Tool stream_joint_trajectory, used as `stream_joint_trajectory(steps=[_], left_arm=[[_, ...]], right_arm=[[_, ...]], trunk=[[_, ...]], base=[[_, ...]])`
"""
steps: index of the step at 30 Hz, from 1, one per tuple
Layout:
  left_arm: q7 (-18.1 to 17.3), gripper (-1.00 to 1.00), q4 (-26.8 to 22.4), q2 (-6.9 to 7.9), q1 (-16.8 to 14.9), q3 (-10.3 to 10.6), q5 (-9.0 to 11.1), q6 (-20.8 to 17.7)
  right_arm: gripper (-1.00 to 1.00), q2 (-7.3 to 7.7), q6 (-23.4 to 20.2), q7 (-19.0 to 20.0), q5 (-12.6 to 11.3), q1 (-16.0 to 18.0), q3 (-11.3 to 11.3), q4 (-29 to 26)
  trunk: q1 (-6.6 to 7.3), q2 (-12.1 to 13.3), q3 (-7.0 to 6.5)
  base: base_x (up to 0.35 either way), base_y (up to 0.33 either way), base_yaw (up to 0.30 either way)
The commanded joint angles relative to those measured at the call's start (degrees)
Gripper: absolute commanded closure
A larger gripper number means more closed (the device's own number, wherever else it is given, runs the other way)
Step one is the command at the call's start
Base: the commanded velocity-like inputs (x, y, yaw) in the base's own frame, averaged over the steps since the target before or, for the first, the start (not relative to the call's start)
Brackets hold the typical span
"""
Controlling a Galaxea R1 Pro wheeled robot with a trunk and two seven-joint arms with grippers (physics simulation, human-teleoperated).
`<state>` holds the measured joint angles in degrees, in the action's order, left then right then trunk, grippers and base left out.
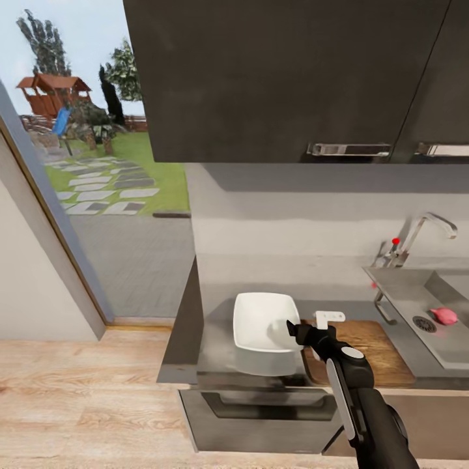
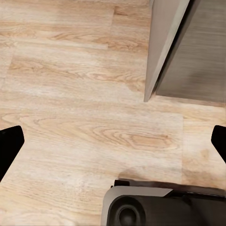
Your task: In the kitchen, take the Vidalia onion out of the sink, dice it on the chopping board with the paring knife, put the diced onion into the bowl on the countertop, then place both the paring knife and the chopping board into the sink.
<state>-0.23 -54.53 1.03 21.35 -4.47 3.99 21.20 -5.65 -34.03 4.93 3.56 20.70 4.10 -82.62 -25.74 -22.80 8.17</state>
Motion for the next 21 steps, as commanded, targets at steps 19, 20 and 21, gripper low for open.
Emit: stream_joint_trajectory(steps=[19,20,21], left_arm=[[-0.04,-1.00,-0.05,0.02,0.01,0.07,0.41,0.07],[-0.02,-1.00,-0.05,0.02,0.01,0.07,0.41,0.07],[-0.01,-1.00,-0.05,0.02,0.01,0.07,0.41,0.07]], right_arm=[[-1.00,-0.24,-0.27,0.52,0.33,0.04,0.12,-0.08],[-1.00,-0.24,-0.29,0.52,0.37,0.04,0.12,-0.08],[-1.00,-0.24,-0.29,0.52,0.37,0.04,0.12,-0.08]], trunk=[[-0.04,-0.12,1.47],[-0.04,-0.12,1.54],[-0.04,-0.12,1.61]], base=[[0.015,-0.021,0.000],[0.000,0.112,0.000],[0.000,0.128,0.000]])
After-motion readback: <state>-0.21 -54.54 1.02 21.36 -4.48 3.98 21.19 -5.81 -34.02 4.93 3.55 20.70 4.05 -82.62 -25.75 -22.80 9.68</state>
